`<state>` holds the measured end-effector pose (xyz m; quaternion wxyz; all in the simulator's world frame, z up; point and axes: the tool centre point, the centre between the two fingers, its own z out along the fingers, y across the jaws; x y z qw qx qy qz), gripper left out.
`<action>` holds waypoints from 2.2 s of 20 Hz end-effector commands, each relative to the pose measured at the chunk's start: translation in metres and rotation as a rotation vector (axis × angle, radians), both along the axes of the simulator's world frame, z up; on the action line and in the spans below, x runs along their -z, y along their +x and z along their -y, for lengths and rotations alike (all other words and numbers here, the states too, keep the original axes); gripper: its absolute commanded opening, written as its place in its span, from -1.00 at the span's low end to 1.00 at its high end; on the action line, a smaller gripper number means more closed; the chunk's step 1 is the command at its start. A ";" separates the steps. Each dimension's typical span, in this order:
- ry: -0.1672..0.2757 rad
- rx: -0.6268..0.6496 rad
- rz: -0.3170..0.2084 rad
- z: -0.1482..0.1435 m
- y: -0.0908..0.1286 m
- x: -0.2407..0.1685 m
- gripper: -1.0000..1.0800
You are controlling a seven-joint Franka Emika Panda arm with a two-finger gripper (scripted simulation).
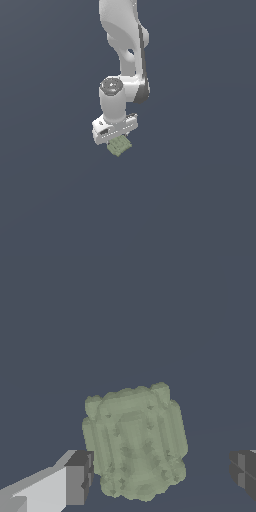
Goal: Pick up the object and move it to a goal position.
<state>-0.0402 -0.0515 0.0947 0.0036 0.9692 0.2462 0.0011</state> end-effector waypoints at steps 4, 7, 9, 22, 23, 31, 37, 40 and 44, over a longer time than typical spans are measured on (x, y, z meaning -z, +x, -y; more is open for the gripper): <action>0.003 -0.113 -0.003 -0.001 -0.011 0.015 0.92; 0.004 -0.155 -0.004 -0.001 -0.015 0.020 0.92; 0.005 -0.175 -0.004 -0.001 -0.017 0.023 0.92; 0.006 -0.198 -0.005 -0.002 -0.020 0.038 0.92; 0.006 -0.198 -0.005 -0.002 -0.020 0.042 0.92; 0.006 -0.201 -0.005 -0.002 -0.020 0.074 0.92; 0.006 -0.201 -0.005 -0.002 -0.020 0.077 -1.00; 0.006 -0.201 -0.005 -0.002 -0.020 0.077 -1.00; 0.006 -0.201 -0.005 -0.002 -0.020 0.077 -1.00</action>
